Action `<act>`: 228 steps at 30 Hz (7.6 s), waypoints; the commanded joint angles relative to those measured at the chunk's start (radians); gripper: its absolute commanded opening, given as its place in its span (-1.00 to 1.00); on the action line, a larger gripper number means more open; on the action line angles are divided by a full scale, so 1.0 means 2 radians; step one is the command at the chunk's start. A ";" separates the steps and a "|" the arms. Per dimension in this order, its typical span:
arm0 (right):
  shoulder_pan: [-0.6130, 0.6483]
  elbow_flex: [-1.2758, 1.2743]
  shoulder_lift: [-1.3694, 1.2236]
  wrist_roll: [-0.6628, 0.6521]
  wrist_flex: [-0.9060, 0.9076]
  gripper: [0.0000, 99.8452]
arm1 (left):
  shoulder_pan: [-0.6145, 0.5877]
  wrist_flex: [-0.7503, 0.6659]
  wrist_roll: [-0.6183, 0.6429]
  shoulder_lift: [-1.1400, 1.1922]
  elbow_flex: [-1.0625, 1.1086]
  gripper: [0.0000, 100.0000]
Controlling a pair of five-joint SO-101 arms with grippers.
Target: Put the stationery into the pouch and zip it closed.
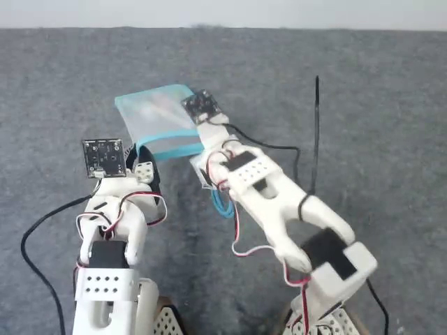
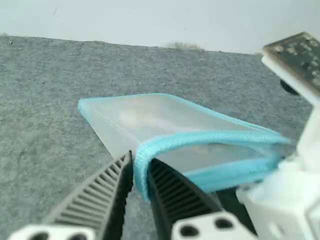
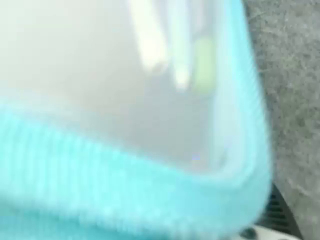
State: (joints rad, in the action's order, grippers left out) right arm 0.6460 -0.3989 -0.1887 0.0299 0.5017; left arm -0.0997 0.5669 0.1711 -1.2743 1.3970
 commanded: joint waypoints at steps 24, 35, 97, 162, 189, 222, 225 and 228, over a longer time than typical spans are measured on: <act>-0.112 0.023 0.184 -0.033 0.235 -0.99 | 0.005 -0.013 0.002 -0.009 0.000 -0.97; -0.060 -0.183 0.512 -0.097 0.219 -0.99 | 0.008 -0.013 0.002 -0.007 0.000 -0.97; -0.105 -0.291 0.603 -0.180 0.341 -0.45 | 0.084 -0.012 -0.040 -0.006 0.016 -0.97; 0.075 0.033 0.362 -0.160 0.382 -0.99 | 0.125 -0.014 -0.069 -0.005 0.035 -0.98; 0.063 -0.101 0.357 -0.033 0.335 -0.60 | 0.057 -0.031 -0.029 -0.005 0.024 -0.98; 0.001 -0.213 0.326 -0.012 0.165 -0.95 | 0.062 -0.031 -0.029 -0.005 0.025 -0.98; 0.000 -0.207 0.316 -0.012 0.167 -1.00 | 0.062 -0.031 -0.029 -0.005 0.025 -0.98; 0.000 -0.196 0.327 -0.012 0.177 -0.99 | 0.062 -0.031 -0.030 -0.005 0.025 -0.98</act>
State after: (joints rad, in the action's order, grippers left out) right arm 0.6506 -0.8393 0.4327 -0.0054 0.8638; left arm 0.0169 0.5424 0.0974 -1.2743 1.4876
